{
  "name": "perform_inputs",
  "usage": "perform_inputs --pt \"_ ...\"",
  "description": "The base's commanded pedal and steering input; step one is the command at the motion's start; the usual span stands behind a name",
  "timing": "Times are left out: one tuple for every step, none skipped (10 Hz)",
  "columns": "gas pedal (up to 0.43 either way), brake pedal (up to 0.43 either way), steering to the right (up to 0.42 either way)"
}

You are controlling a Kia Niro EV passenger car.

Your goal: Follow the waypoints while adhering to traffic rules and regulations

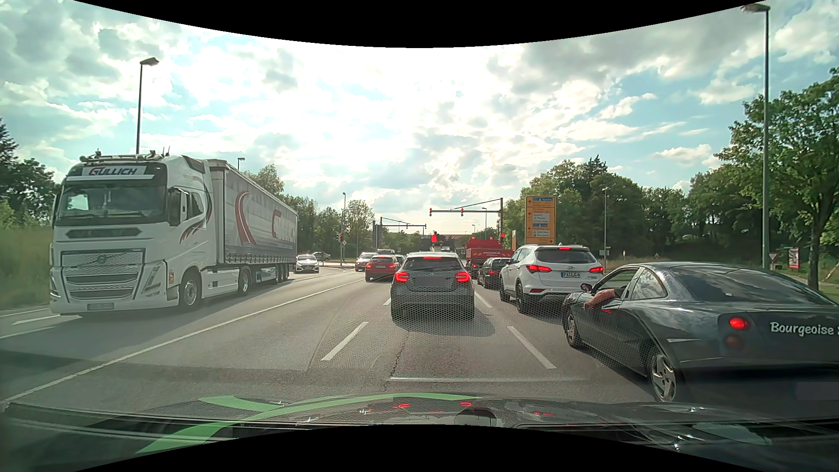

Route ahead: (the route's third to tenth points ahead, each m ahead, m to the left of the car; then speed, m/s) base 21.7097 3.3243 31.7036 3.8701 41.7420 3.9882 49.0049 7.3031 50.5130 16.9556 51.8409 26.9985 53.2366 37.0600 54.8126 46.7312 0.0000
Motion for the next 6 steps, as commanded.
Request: perform_inputs --pt "0.0 0.549 -0.008" --pt "0.0 0.549 -0.008" --pt "0.0 0.549 -0.008" --pt "0.0 0.549 -0.008" --pt "0.0 0.549 -0.008" --pt "0.0 0.549 -0.008"
